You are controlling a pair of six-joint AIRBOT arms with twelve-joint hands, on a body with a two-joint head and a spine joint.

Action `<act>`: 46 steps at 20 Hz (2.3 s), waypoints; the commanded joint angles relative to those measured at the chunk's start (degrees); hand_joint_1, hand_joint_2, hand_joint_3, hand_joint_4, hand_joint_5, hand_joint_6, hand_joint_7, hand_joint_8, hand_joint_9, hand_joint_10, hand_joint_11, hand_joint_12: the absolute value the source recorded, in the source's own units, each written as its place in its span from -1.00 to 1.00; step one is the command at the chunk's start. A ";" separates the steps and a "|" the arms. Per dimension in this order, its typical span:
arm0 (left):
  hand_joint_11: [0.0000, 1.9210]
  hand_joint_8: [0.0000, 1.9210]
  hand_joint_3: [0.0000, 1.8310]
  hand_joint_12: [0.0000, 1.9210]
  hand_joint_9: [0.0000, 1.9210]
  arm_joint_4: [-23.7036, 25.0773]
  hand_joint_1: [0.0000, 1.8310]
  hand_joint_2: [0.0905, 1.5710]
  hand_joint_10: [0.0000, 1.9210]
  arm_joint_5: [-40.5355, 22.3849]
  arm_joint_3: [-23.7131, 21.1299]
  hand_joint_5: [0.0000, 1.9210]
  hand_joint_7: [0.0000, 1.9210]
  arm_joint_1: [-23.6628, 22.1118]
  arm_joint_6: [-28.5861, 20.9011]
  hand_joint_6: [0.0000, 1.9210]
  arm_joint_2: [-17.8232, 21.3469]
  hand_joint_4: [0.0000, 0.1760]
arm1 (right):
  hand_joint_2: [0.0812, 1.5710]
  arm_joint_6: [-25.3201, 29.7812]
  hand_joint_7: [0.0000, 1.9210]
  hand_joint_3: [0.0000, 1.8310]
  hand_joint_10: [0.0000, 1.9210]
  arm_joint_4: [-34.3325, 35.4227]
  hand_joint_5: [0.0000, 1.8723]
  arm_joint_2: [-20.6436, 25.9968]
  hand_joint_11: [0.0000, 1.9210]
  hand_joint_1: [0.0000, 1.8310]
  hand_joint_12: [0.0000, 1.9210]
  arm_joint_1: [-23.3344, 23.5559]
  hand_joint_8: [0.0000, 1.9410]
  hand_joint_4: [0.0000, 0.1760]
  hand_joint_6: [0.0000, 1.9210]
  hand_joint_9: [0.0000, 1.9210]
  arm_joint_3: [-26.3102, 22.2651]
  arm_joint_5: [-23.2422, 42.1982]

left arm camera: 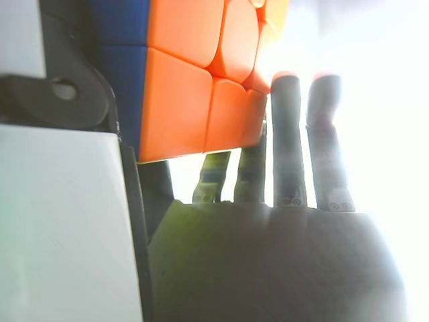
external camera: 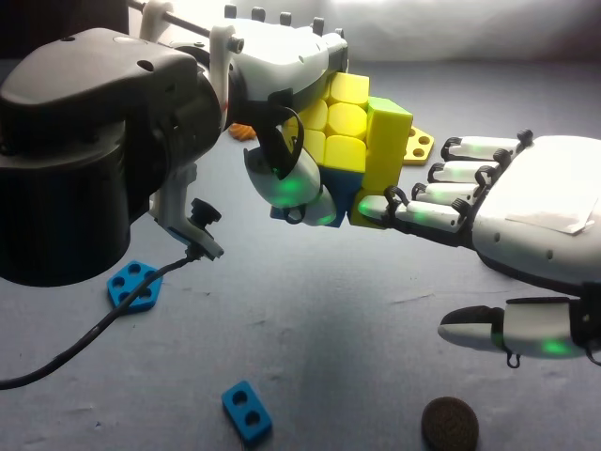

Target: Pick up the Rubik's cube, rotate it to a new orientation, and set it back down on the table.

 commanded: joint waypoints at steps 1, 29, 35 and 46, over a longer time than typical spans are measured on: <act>-0.74 1.00 -1.00 1.00 -0.76 3.46 0.03 0.75 1.00 1.28 -0.17 -0.46 -0.81 -1.17 -0.91 0.77 0.47 -1.00 | 0.55 -0.19 -0.78 -1.00 1.00 -0.55 -0.92 -0.05 -0.97 -0.63 1.00 0.08 0.62 -1.00 -0.99 -0.82 0.05 6.18; -0.73 0.97 -1.00 1.00 -0.75 2.55 0.03 0.86 0.98 0.96 -0.29 -0.61 -0.54 -1.74 -0.92 0.93 0.47 -0.71 | 0.55 -3.90 -0.79 -1.00 1.00 2.89 -0.96 -3.14 -0.99 -0.64 1.00 -0.58 0.64 -1.00 -1.00 -0.85 2.21 7.28; -0.71 0.96 -1.00 1.00 -0.74 2.48 0.08 0.83 1.00 0.89 -0.39 -0.55 -0.52 -1.72 -0.92 0.83 0.47 -0.84 | 0.56 -4.11 -0.78 -1.00 1.00 3.38 -0.98 -3.78 -0.92 -0.65 1.00 -0.53 0.63 -1.00 -1.00 -0.84 2.63 7.28; -0.74 0.98 -0.99 1.00 -0.74 2.48 0.05 0.84 1.00 0.78 -0.48 -0.58 -0.54 -1.66 -0.92 0.87 0.47 -0.89 | 0.56 -6.95 -0.78 -1.00 1.00 6.81 -0.97 -4.67 -0.99 -0.65 1.00 -0.14 0.64 -1.00 -1.00 -0.84 3.23 7.40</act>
